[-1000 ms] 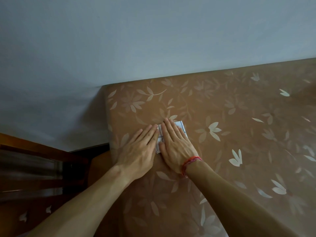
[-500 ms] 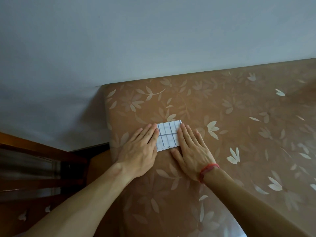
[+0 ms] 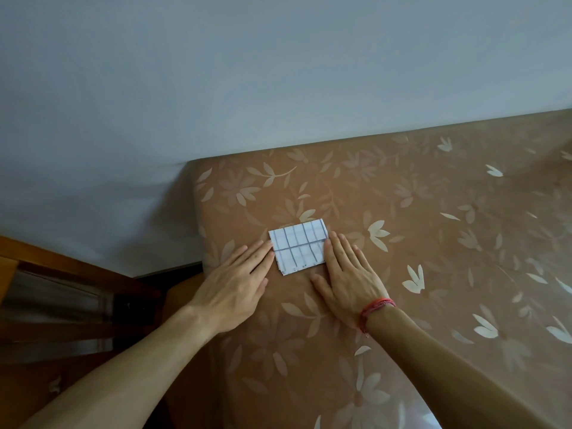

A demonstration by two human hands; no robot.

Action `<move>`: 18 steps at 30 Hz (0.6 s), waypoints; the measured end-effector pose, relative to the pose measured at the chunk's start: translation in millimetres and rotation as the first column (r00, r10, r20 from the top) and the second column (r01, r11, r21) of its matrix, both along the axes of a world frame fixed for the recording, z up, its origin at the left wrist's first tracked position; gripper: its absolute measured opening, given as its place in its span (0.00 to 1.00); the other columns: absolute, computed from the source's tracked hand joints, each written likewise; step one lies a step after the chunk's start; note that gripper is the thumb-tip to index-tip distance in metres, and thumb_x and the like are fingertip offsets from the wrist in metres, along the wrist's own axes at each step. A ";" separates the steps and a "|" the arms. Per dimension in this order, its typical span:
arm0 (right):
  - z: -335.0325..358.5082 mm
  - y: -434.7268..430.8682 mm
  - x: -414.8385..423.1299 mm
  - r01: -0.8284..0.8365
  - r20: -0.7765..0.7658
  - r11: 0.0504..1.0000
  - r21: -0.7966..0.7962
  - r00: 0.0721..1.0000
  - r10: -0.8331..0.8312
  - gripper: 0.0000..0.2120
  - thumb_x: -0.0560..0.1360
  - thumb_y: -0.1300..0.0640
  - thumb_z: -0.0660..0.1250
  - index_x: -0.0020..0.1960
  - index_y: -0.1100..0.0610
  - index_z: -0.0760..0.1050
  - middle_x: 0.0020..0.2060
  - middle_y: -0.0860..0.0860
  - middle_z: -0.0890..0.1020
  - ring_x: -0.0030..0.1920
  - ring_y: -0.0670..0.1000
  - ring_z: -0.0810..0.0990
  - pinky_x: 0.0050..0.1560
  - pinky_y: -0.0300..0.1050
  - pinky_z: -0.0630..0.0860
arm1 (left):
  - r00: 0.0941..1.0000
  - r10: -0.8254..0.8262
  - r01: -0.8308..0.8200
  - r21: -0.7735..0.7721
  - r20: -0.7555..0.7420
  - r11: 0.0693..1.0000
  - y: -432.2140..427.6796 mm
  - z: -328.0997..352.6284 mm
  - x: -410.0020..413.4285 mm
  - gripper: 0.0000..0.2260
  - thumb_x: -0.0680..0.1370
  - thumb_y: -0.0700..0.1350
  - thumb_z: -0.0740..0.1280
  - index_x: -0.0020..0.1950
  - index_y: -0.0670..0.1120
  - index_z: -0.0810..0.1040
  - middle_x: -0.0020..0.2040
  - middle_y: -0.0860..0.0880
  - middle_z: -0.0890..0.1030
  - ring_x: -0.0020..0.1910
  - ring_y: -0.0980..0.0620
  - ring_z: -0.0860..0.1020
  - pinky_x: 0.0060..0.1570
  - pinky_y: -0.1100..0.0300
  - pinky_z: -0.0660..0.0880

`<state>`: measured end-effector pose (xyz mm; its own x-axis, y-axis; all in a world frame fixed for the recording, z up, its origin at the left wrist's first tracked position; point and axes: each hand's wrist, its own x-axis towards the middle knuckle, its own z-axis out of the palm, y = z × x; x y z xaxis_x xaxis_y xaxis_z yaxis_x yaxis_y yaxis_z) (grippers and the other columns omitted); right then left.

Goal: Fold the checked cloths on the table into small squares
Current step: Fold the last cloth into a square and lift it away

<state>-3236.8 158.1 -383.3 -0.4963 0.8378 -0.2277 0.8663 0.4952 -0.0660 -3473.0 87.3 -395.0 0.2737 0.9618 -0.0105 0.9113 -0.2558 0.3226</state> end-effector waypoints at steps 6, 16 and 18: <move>10.0 11.9 -2.6 0.031 -0.194 0.997 -0.066 0.980 -0.044 0.36 0.76 0.41 0.59 0.78 0.58 0.54 0.78 0.52 0.55 0.78 0.52 0.52 0.76 0.49 0.56 | 0.358 0.672 -0.548 -0.436 0.648 0.714 23.6 28.9 28.9 0.15 0.82 0.44 0.59 0.67 0.46 0.76 0.65 0.53 0.77 0.66 0.55 0.73 0.69 0.55 0.68; 41.1 34.8 -19.5 0.400 -0.573 0.838 -0.371 0.611 -0.546 0.14 0.77 0.54 0.59 0.35 0.58 0.66 0.29 0.47 0.70 0.33 0.48 0.68 0.33 0.43 0.65 | -0.367 0.740 -0.236 -0.826 0.564 0.512 38.0 46.9 41.5 0.07 0.81 0.41 0.63 0.56 0.43 0.79 0.57 0.45 0.81 0.58 0.50 0.79 0.65 0.53 0.72; 40.8 41.0 -24.4 0.424 -0.559 0.776 -0.467 0.538 -0.631 0.15 0.77 0.53 0.58 0.34 0.58 0.69 0.30 0.47 0.71 0.34 0.48 0.69 0.35 0.43 0.66 | -0.375 0.737 -0.221 -0.826 0.563 0.519 38.0 46.8 42.2 0.06 0.81 0.41 0.63 0.54 0.44 0.79 0.57 0.45 0.81 0.59 0.50 0.78 0.66 0.53 0.72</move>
<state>-3261.2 199.1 -342.4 -0.0773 0.9598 -0.2697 0.6283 -0.1631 -0.7607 -3430.9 125.3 -348.3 -0.3056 0.7051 -0.6399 -0.5754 0.3987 0.7141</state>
